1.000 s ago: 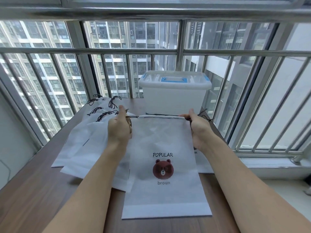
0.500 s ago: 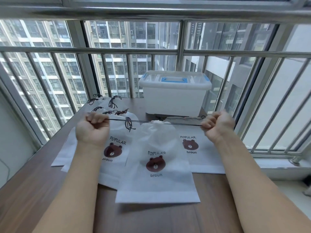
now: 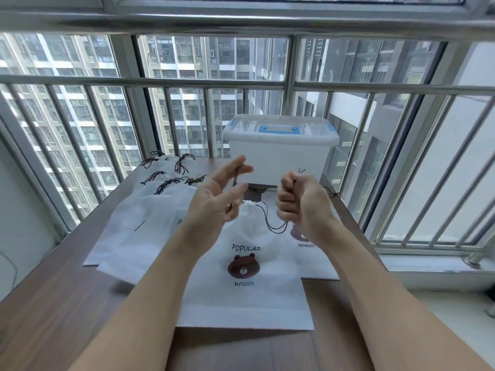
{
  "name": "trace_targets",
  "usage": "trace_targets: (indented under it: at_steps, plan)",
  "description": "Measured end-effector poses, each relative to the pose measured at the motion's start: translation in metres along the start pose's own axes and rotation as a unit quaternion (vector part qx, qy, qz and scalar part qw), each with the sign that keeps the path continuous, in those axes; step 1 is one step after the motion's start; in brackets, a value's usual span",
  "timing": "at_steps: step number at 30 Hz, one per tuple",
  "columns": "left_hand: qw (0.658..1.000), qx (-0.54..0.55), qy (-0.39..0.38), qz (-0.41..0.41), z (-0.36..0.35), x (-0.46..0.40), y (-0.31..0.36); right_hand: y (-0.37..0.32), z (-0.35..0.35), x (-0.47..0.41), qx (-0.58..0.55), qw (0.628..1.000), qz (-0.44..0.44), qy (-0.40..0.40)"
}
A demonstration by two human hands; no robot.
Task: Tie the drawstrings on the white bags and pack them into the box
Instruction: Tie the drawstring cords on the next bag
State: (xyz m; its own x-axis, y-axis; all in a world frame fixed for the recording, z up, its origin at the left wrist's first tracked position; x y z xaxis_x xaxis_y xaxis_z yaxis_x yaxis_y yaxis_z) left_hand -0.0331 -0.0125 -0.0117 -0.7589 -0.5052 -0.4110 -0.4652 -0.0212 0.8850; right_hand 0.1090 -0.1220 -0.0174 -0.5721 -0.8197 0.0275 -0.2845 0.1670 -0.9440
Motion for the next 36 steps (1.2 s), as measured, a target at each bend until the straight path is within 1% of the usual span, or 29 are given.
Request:
trace_targets:
  at_steps: [2,3,4,5,6,7,9,11,12,14,16,19,22,25,28,30,32,34,36]
  plan:
    - [0.998,-0.060,-0.014,0.012,-0.008,0.005,-0.002,-0.002,-0.008,0.005,0.085,0.992,0.094,-0.018]
    - [0.996,-0.086,-0.011,0.014,-0.010,0.006,-0.004,-0.004,-0.010,0.009,0.148,0.977,0.156,-0.011]
    - [0.994,-0.107,-0.008,0.014,-0.012,0.007,-0.006,-0.006,-0.010,0.012,0.215,0.952,0.218,0.008]
    - [0.992,-0.121,-0.013,0.012,-0.014,0.007,-0.008,-0.006,-0.010,0.015,0.266,0.927,0.263,0.021]
    - [0.991,-0.134,-0.023,0.008,-0.016,0.007,-0.010,-0.006,-0.011,0.015,0.302,0.911,0.281,0.021]
    - [0.988,-0.149,-0.038,0.003,-0.019,0.007,-0.012,-0.003,-0.013,0.015,0.320,0.907,0.276,-0.005]
    - [0.981,-0.185,-0.063,0.000,-0.025,0.008,-0.015,0.005,-0.019,0.012,0.344,0.905,0.236,-0.077]
    - [0.976,-0.208,-0.065,0.005,-0.027,0.008,-0.021,0.012,-0.023,0.012,0.374,0.900,0.208,-0.081]
    - [0.977,-0.204,-0.059,0.009,-0.027,0.008,-0.023,0.013,-0.022,0.011,0.357,0.911,0.194,-0.079]
    - [0.983,-0.178,-0.036,0.018,-0.027,0.007,-0.025,0.011,-0.020,0.011,0.267,0.951,0.135,-0.082]
    - [0.991,-0.123,-0.010,0.044,-0.025,0.005,-0.024,0.006,-0.017,0.012,0.206,0.971,0.096,-0.080]
    - [0.996,-0.014,0.026,0.080,-0.021,0.003,-0.021,0.003,-0.007,0.009,0.186,0.976,0.092,-0.064]
    - [0.995,0.015,0.023,0.096,-0.018,0.002,-0.020,0.002,-0.002,0.008,0.195,0.975,0.103,-0.038]
    - [0.989,0.054,0.052,0.124,-0.015,0.001,-0.020,0.001,0.002,0.006,0.212,0.971,0.111,-0.006]
    - [0.985,0.064,0.054,0.152,-0.014,0.001,-0.019,-0.005,0.006,0.007,0.237,0.962,0.130,0.032]
    - [0.979,0.086,0.045,0.177,-0.014,0.002,-0.018,-0.009,0.007,0.010,0.215,0.965,0.145,0.046]
    - [0.968,0.140,0.039,0.203,-0.014,0.003,-0.018,-0.010,0.005,0.013,0.185,0.970,0.143,0.062]
    - [0.954,0.200,0.036,0.220,-0.012,0.004,-0.017,-0.010,0.003,0.014,0.148,0.980,0.121,0.053]
    - [0.940,0.254,0.047,0.224,-0.010,0.002,-0.018,-0.011,0.001,0.016,0.114,0.989,0.092,0.013]
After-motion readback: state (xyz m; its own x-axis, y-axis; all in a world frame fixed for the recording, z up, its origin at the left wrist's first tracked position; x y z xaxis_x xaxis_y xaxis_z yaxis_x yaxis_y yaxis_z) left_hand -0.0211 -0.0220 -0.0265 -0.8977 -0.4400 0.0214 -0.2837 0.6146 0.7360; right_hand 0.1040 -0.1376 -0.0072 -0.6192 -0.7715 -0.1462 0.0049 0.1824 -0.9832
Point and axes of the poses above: each hand's wrist, its own x-axis away from the middle knuckle, its own z-axis out of the back of the hand, y = z × x, the point moved 3 cm from there along -x, towards the middle knuckle, and after that the axes turned 5 degrees about -z, right-handed, at the moved point
